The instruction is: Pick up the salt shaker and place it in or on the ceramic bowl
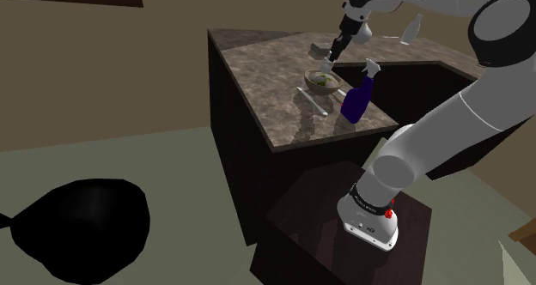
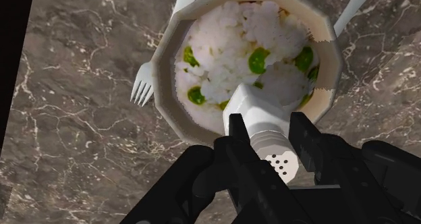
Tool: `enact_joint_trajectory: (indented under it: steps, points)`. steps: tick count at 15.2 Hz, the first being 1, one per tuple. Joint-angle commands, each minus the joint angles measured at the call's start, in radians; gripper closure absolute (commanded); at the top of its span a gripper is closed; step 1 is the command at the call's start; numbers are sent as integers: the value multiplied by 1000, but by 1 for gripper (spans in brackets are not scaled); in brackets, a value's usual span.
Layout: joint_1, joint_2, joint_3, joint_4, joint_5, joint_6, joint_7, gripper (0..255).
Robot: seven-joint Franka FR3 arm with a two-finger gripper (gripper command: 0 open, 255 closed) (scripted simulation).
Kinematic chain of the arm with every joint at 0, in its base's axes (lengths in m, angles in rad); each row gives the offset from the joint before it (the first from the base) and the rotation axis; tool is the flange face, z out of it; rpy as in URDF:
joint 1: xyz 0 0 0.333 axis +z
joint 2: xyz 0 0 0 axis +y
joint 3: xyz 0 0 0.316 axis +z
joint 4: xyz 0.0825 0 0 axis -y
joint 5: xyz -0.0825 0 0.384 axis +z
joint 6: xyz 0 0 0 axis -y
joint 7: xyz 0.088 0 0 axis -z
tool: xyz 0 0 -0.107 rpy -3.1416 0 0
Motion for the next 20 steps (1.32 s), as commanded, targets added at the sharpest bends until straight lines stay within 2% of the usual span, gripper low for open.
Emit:
enact_joint_trajectory:
  steps: [1,5,6,11,15,20]
  points:
    - [0,0,0,-1,0,2,0,255]
    - [0,0,0,-1,0,2,0,255]
    - [0,0,0,-1,0,2,0,0]
    - [0,0,0,-1,0,2,0,0]
    - [1,-13,11,114,-2,-125,3,0]
    - [1,-13,11,114,-2,-125,3,0]
